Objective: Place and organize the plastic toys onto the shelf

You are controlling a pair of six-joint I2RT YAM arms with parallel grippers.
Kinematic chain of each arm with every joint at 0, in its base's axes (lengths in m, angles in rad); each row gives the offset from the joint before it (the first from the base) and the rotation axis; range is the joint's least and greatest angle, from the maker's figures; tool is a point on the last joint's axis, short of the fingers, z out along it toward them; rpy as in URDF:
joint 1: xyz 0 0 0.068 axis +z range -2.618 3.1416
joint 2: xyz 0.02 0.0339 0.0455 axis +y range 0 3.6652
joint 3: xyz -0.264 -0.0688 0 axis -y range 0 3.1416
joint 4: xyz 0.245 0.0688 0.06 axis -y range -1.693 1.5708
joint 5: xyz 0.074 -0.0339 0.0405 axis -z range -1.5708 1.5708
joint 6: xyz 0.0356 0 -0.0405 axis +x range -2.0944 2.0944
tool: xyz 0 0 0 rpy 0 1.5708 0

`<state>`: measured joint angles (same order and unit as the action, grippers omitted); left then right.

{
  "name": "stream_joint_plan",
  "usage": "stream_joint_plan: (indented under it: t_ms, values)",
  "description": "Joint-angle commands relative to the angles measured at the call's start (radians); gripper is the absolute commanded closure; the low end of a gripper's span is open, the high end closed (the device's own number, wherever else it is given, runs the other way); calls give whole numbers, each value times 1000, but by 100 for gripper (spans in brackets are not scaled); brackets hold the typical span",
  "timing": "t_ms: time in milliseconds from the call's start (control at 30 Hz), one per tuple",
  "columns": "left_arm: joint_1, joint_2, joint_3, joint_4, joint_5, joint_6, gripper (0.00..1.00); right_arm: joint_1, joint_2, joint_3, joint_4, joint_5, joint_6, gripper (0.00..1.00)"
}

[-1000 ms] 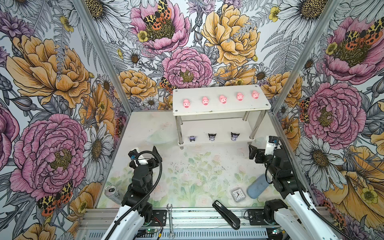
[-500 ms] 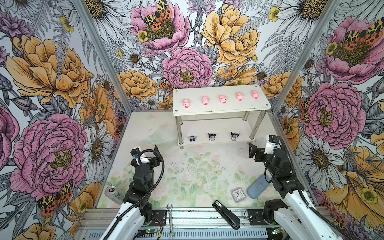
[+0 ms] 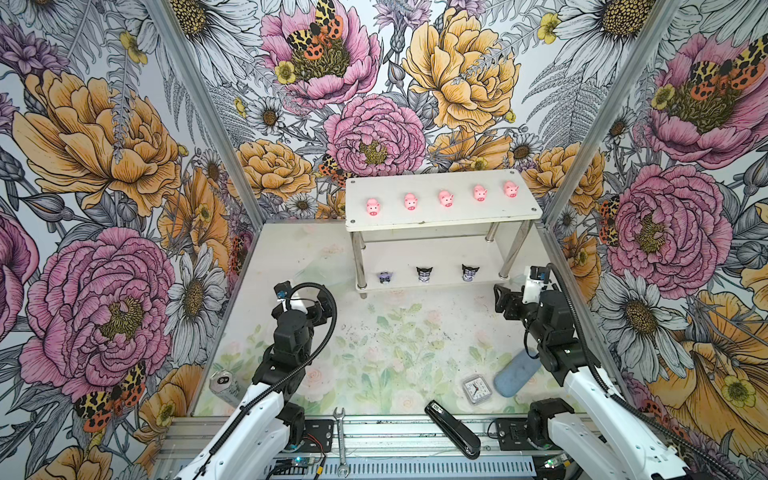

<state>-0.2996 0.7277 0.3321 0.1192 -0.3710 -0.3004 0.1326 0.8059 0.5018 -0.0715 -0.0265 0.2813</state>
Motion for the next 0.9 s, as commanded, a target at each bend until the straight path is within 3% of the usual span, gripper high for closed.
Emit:
stream_joint_plan:
  t_ms: [0, 167, 267, 467, 633, 733, 867]
  values:
    - [-15, 54, 62, 36, 96, -20, 1, 5, 45, 82, 64, -69, 8, 23]
    - [-70, 120, 100, 48, 95, -9, 1, 8, 84, 121, 36, -130, 6, 37]
    - [-116, 126, 116, 42, 38, 7, 1, 19, 59, 142, 0, -127, 4, 37]
    - [-167, 96, 157, -20, -30, 5, 1, 91, 8, 232, -210, 37, -24, 42]
    - [-164, 38, 189, -73, -79, -64, 1, 256, -21, 390, -393, 243, -23, 44]
    - [-163, 21, 222, -98, -33, -62, 1, 338, -9, 498, -456, 335, -21, 44]
    - [-165, 40, 273, -111, 36, -64, 1, 423, 76, 662, -491, 357, -20, 50]
